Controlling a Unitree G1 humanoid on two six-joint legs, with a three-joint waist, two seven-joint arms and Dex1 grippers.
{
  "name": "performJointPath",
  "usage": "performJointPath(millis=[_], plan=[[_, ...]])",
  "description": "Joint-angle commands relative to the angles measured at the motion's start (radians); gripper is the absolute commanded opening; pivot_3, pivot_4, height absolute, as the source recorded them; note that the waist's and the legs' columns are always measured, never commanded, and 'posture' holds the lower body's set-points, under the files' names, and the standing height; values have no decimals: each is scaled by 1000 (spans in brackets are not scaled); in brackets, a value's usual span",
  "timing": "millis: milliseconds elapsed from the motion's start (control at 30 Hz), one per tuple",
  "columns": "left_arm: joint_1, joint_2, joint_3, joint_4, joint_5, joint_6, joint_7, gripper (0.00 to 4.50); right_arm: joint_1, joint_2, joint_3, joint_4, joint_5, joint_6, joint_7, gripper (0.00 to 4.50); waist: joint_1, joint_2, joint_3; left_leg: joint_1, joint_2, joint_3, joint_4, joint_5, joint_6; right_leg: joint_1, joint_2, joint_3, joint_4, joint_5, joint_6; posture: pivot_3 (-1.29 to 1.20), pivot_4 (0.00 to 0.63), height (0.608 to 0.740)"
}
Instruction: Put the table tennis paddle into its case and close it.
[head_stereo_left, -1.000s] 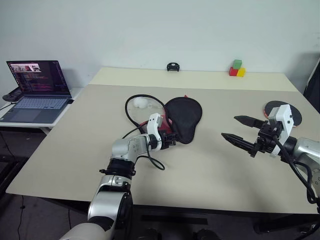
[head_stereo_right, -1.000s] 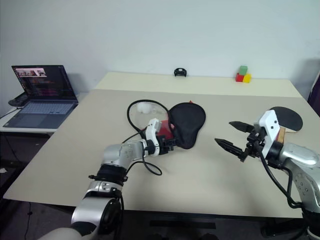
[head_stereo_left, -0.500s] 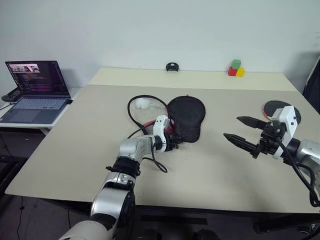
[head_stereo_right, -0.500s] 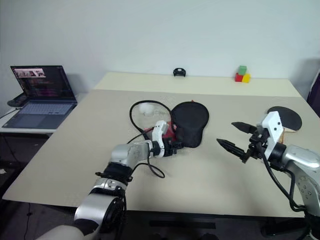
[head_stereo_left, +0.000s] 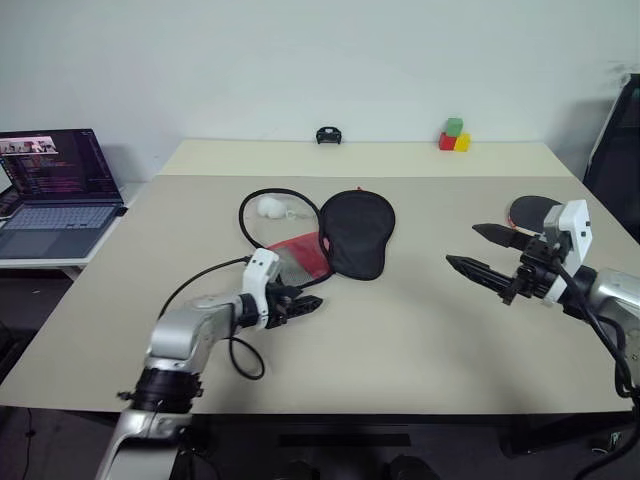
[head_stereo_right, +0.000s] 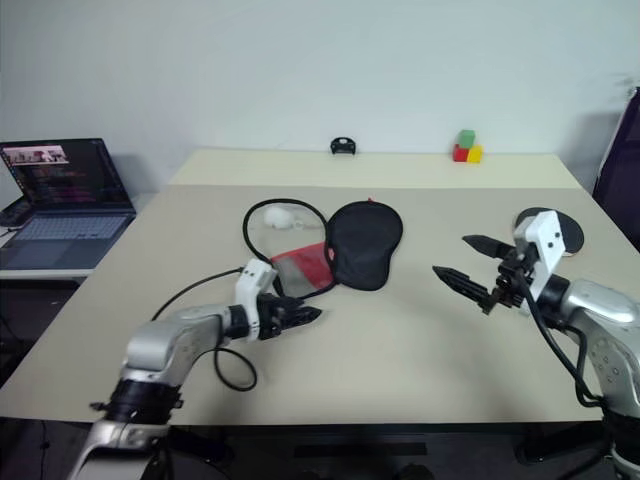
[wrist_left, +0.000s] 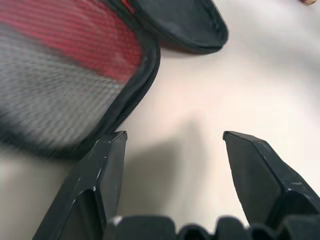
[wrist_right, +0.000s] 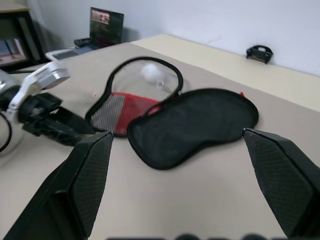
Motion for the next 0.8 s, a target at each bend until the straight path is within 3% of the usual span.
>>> performJointPath(millis=[33,200,433,800], plan=[[-1,0,85,-103,-78,-17,-8,3349,-58,20,21,26,7,7,-12,4500,12,0,0,-1,0,0,0,0,0,0,0,-1,0,0,0,0,150,740],[15,34,166,-191,-109,-102,-12,3349,-191,82,114,137,-26,21,-25,4500,21,-1,0,-3,0,-1,0,0,0,-1,0,-1,-2,0,0,0,150,740],[-21,113,199,-105,-46,-228,8,3349,-417,215,308,437,-223,57,-124,4500,11,-1,0,-2,0,0,0,0,0,-2,0,-1,-1,0,0,0,150,740],[-70,190,238,19,-48,-309,-29,3349,-655,438,338,1006,-445,-174,-237,4500,-2,-1,1,-8,-1,3,0,3,-5,-12,0,1,0,0,0,0,150,740]])
